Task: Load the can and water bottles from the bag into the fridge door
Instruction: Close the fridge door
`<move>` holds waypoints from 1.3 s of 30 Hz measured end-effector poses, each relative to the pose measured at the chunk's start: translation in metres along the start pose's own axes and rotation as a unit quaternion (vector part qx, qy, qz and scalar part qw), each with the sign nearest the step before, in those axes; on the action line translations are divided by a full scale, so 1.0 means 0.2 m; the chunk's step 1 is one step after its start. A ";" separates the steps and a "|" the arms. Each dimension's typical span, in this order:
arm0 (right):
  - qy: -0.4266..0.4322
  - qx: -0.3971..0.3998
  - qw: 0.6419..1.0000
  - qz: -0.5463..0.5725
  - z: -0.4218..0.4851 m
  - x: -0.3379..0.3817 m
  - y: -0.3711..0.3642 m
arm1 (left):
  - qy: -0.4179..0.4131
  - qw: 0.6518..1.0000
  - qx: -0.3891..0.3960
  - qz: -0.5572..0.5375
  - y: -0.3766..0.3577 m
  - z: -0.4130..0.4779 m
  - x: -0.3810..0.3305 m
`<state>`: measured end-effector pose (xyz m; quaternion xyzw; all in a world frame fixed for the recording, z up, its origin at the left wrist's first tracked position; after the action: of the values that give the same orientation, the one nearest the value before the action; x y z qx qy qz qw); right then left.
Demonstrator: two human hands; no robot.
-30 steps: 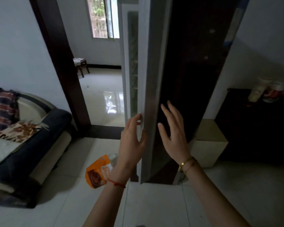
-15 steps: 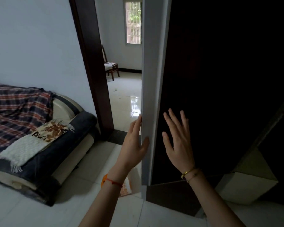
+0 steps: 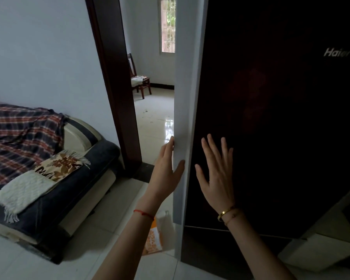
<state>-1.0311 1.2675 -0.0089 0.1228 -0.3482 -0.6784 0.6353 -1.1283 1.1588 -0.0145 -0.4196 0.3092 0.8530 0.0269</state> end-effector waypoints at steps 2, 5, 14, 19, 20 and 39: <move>-0.003 -0.010 1.000 -0.014 0.04 -0.03 -0.04 | -0.003 1.000 -0.007 0.012 -0.02 0.07 0.02; -0.011 -0.036 0.999 -0.024 0.08 -0.09 -0.08 | -0.020 1.000 -0.011 0.010 -0.03 0.16 0.05; -0.037 -0.071 0.992 -0.095 0.20 -0.17 -0.24 | -0.073 0.997 -0.007 0.013 -0.11 0.41 0.17; -0.051 -0.080 0.988 -0.126 0.26 -0.21 -0.30 | -0.087 0.996 -0.012 -0.011 -0.14 0.54 0.25; -0.053 -0.080 0.987 -0.130 0.28 -0.22 -0.30 | -0.089 0.996 -0.013 -0.016 -0.14 0.56 0.26; -0.050 -0.105 0.971 -0.209 0.31 -0.30 -0.41 | -0.128 0.987 -0.043 -0.090 -0.16 0.73 0.37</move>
<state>-1.1224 1.3394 -0.0324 0.0915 -0.2733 -0.8341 0.4703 -1.2685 1.2492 -0.0175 -0.3335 0.2275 0.9064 0.1247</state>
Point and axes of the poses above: each hand's wrist, its own z-axis towards the middle knuckle, its own y-axis out of the back of the hand, x = y × z, the point moved 7 cm from there along z, towards the middle knuckle, and after that the axes turned 3 degrees about -x, right-handed, at the moved point
